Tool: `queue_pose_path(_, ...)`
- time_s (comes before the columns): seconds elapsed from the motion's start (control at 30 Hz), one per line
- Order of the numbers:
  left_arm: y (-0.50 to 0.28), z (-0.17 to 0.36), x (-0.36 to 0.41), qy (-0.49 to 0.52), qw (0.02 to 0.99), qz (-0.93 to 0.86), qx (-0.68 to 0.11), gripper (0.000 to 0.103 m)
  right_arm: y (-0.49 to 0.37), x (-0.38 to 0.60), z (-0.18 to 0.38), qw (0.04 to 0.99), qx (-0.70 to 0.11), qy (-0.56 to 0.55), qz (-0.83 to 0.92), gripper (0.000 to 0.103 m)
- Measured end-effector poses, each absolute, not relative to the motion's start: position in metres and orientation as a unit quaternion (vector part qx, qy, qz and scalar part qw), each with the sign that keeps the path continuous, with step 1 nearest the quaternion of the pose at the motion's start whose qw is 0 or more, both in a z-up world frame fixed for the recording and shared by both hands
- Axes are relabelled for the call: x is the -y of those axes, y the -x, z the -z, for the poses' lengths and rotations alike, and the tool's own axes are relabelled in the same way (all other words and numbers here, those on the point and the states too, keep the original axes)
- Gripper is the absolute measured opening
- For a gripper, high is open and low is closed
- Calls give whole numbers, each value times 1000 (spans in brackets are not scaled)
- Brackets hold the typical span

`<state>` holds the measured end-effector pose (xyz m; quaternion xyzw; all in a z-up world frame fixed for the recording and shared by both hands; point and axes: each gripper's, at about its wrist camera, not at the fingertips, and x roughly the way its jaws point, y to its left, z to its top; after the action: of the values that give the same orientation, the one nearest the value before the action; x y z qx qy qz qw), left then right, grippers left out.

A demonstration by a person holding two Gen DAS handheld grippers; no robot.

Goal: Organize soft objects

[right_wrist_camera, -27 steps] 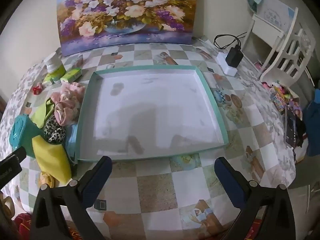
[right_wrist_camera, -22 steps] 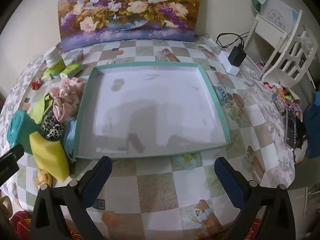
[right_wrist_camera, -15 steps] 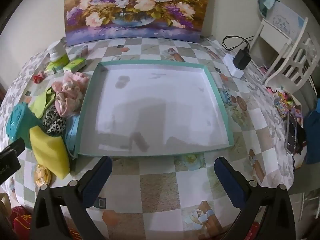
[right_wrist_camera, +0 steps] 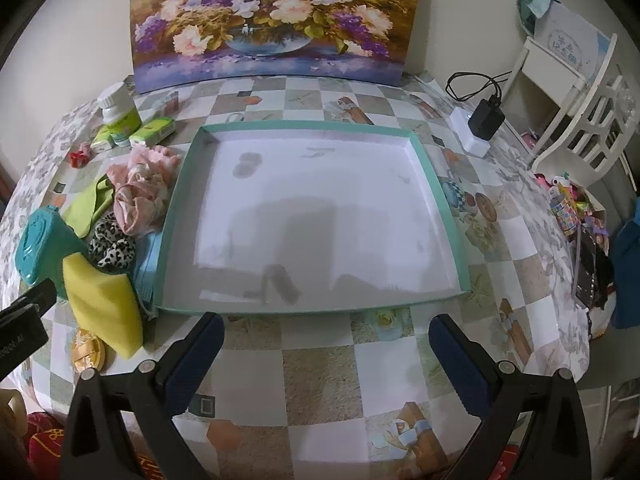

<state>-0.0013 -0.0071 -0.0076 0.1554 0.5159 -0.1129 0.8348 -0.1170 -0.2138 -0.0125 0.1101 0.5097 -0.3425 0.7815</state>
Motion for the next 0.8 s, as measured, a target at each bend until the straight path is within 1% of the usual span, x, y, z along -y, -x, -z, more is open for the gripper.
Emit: queue_pose_path(0.8, 0, 16, 8, -160, 824, 119, -531, 103, 117, 207, 4, 796, -490, -104, 340, 103)
